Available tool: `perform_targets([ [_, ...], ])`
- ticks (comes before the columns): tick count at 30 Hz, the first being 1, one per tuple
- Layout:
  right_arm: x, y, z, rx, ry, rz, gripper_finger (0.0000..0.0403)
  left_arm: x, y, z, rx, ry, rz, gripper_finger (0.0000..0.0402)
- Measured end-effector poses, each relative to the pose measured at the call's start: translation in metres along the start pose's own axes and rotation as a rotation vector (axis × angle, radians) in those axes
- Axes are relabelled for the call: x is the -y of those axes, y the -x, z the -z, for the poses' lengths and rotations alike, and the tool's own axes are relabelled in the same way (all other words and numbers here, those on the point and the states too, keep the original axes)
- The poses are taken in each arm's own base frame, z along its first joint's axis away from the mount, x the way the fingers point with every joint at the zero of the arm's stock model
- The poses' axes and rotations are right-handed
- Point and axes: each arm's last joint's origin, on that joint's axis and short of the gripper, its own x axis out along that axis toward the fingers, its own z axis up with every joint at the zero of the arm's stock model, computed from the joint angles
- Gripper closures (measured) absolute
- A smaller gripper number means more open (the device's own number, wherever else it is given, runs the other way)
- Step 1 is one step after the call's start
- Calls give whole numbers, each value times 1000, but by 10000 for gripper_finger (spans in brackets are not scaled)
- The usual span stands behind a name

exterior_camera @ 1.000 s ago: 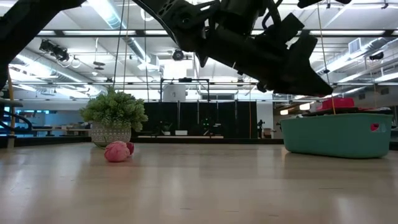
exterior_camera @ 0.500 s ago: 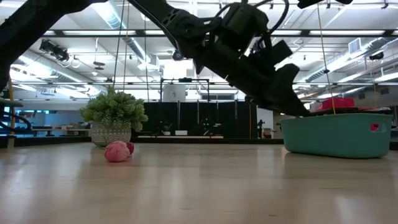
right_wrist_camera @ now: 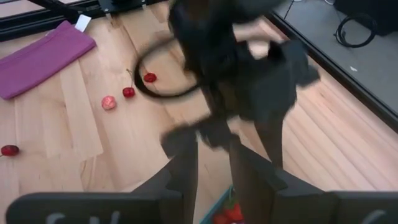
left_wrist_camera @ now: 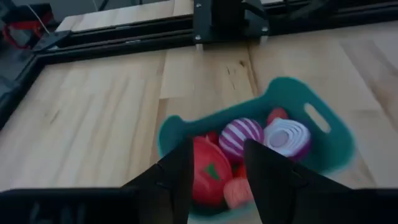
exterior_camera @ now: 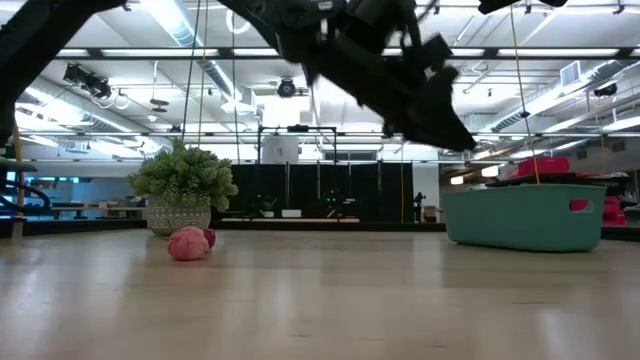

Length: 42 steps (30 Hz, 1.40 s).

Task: Pick and placing Produce into tupperware
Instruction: Put the cherry in the basket

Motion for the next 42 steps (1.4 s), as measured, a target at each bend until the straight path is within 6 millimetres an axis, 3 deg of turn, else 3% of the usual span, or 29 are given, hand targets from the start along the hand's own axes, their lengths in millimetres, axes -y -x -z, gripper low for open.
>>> perform_targets([
  [5, 0, 0, 0, 0, -3, 0, 302, 3, 46, -28, -61, -67, 26, 253],
  [7, -1, 1, 1, -1, -10, -4, 302, 6, 67, -30, -162, -94, 52, 250],
  [15, -5, 5, 8, -6, -11, -26, 302, 20, 159, -23, -616, 33, 87, 258],
  [21, -7, 7, 10, -6, -49, -39, 302, 32, 205, -17, -798, 50, -157, 275],
  [24, -9, 10, 12, -4, -42, -52, 302, 40, 215, -14, -822, 40, -268, 280],
  [30, -13, 16, 16, 0, -48, -78, 302, 59, 210, -1, -823, 9, -232, 271],
  [37, -15, 20, 19, 36, -30, -75, 302, 71, 189, 67, -952, 40, -204, 258],
  [42, -15, 20, 19, 38, -29, -73, 302, 75, 171, 108, -940, 150, -48, 253],
])
